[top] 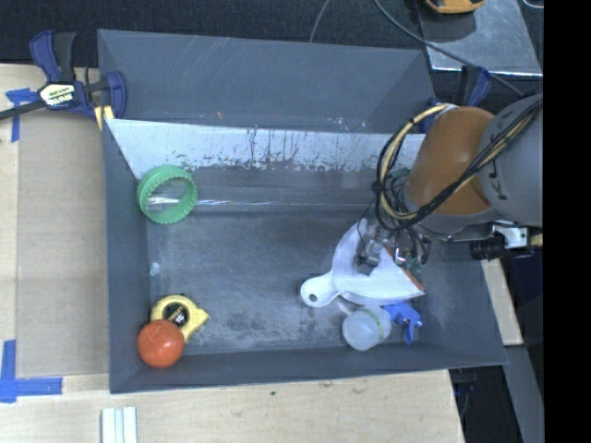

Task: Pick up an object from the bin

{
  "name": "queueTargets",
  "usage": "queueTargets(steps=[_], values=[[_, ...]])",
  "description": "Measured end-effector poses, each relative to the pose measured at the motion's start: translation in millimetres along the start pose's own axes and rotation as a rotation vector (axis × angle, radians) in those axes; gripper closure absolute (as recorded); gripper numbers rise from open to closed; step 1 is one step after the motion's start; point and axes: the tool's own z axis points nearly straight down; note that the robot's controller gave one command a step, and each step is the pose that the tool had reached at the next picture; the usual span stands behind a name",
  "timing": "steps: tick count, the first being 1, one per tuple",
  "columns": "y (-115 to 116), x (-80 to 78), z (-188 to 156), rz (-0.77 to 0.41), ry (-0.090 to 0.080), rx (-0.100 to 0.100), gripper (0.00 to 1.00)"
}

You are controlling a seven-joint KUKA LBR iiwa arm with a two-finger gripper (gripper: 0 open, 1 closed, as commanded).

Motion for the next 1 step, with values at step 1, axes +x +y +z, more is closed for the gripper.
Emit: queueTargets(steps=[1], values=[[-7.1, 0.0, -74.8, 0.068, -0.011, -0.002, 1.0]])
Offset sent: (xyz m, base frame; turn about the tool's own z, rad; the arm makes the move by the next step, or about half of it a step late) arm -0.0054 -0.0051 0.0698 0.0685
